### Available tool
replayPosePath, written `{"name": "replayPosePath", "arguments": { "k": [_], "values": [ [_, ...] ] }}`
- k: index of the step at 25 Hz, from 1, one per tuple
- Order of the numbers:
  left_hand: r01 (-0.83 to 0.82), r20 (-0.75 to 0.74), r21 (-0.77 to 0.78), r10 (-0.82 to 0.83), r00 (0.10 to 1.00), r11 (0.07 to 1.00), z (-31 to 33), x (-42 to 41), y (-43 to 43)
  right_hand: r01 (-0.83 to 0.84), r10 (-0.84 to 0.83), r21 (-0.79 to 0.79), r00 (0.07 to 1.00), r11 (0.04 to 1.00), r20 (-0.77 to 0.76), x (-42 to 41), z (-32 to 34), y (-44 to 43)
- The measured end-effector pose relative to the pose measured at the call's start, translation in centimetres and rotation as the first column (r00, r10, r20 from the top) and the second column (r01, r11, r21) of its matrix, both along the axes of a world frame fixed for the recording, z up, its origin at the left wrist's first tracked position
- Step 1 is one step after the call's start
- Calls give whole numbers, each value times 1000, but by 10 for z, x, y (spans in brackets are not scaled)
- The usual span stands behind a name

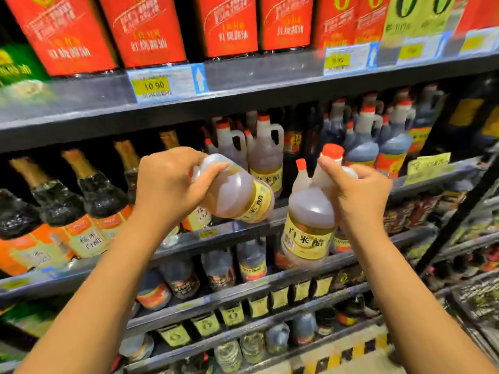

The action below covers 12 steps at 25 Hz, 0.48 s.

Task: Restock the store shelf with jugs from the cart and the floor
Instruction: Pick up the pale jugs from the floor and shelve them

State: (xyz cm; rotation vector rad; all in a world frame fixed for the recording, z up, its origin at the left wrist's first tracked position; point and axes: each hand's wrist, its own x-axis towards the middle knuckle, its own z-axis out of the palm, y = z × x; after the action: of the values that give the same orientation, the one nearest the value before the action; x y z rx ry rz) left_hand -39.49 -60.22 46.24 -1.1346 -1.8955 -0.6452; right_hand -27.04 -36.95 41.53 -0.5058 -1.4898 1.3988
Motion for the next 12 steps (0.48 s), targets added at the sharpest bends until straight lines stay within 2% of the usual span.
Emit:
{"name": "replayPosePath", "arguments": {
  "k": [4,8,12],
  "values": [
    [-152,-83,34,154,984,988,8,-7,10,-60,63,35,994,998,-91,-18,17,29],
    [-183,-121,-95,171,978,979,4,-10,26,-62,75,80,983,995,-169,-37,27,45],
    [-221,-82,-132,212,974,966,5,-17,39,-139,167,152,967,979,-191,-55,31,54]
  ]
}}
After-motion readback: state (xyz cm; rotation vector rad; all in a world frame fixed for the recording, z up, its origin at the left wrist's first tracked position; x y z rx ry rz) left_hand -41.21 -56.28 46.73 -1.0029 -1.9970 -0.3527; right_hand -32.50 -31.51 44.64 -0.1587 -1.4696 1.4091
